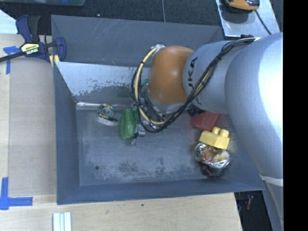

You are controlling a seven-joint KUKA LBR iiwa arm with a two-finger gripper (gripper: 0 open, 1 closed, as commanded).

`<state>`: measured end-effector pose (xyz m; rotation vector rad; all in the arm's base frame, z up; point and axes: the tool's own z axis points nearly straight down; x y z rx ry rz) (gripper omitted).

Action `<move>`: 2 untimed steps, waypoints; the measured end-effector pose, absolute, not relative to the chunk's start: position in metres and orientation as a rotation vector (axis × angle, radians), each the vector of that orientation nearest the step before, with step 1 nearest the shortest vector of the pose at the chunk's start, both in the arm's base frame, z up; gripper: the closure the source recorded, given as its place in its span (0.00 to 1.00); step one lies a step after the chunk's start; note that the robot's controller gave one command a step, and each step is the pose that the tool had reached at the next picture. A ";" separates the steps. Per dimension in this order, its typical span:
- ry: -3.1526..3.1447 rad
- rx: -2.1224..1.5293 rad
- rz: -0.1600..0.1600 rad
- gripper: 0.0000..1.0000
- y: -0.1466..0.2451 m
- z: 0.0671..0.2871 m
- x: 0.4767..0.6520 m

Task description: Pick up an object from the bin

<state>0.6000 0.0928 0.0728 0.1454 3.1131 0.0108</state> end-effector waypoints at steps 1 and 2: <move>3.104 0.150 0.016 0.00 0.087 0.073 0.605; 3.110 0.183 0.018 0.00 0.078 0.072 0.619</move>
Offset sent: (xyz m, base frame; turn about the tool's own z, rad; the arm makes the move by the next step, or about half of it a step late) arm 0.0191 -0.0172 -0.0028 0.0283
